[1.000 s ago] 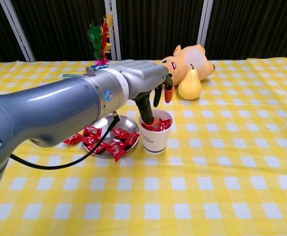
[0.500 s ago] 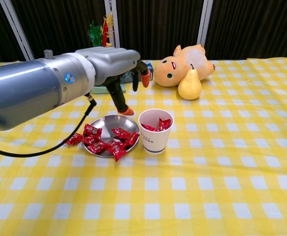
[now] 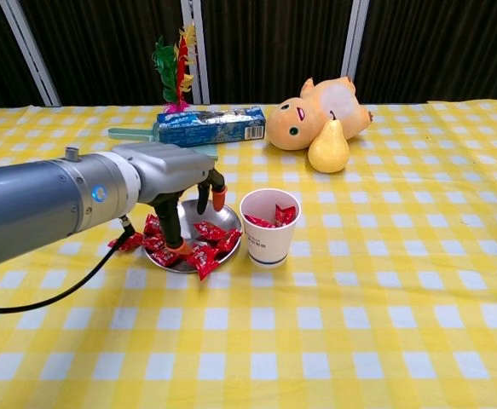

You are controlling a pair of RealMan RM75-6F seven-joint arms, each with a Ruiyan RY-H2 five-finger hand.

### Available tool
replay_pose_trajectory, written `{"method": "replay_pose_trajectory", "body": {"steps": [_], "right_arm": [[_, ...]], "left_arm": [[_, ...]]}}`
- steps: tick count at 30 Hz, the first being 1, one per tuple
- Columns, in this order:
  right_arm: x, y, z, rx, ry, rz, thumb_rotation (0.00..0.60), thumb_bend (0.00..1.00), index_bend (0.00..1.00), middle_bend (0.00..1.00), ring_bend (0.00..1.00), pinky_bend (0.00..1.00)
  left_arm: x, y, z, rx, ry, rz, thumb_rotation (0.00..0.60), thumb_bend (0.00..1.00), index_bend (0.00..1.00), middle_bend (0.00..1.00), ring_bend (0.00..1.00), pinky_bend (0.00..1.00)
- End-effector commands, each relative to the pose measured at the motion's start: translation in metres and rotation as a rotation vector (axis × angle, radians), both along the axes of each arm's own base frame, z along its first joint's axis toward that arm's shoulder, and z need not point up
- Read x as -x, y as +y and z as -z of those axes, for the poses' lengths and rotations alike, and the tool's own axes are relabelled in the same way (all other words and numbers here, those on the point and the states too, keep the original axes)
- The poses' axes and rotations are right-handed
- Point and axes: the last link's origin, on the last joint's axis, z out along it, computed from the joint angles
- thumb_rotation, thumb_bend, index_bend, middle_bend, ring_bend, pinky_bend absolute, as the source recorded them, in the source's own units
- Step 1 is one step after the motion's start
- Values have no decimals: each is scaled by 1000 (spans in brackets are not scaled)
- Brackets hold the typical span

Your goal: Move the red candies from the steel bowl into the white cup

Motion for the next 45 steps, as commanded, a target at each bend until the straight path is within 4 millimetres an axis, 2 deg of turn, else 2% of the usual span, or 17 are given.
{"method": "replay_pose_trajectory", "body": {"steps": [1,11,23,45], "right_arm": [[1,-1,-1,0,-7,6,600,419,0,0,0,122],[1,-3,-1,-8,-23,16,600,419,0,0,0,122],[1,-3,-1,-6,-20,16,600,419,0,0,0,122],[1,-2,0,-8,-17,19,600,418,0,0,0,121]], "left_arm": [[-2,0,7,3,5,8,600,220,310,339,905,956],[-1,1,19,4,43,7,600,220,307,342,905,956],[8,5,15,-8,82,-20,600,222,340,363,905,956],[13,7,22,-21,89,-14,600,222,310,337,905,956]]}}
